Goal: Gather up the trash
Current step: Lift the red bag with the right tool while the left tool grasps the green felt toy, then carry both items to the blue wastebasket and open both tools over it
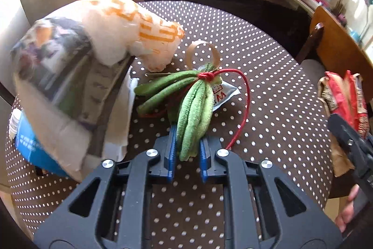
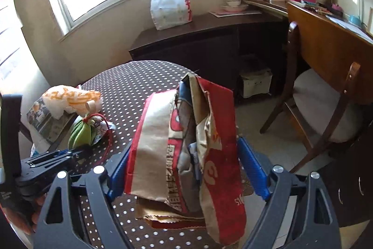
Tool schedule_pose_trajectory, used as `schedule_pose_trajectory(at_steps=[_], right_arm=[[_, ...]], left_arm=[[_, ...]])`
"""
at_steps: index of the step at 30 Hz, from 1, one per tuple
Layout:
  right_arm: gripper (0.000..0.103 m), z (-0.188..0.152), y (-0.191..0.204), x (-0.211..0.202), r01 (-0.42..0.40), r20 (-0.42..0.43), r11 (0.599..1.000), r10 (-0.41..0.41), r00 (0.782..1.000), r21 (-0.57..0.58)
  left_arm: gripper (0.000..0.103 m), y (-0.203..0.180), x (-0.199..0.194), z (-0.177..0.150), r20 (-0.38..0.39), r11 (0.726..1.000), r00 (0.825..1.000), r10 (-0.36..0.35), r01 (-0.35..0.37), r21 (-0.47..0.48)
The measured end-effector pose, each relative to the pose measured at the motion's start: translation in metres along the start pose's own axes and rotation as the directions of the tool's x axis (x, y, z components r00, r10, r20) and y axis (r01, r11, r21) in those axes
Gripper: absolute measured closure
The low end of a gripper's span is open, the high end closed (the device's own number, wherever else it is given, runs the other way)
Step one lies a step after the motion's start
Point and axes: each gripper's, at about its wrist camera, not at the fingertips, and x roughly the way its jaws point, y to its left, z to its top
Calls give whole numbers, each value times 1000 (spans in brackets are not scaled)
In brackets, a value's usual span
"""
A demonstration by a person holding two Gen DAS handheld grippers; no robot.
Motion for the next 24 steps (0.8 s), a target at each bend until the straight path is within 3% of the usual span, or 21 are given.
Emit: schedule_pose_trajectory(at_steps=[11,18,24], right_arm=[[20,-1,58,-17,-71,24,992,74,997,-100],[20,-5,120,-35,-163,40,966,174,984,-200],[20,-15,194,-56,-301,28,902,325,945,-309]], left_arm=[[87,28,-72,-32,143,996,987,-76,81,-28],[87,67,-133,-58,275,995,961,-31,56,-82],[87,114,-177,-89,336,981,939,75,-8,-195]])
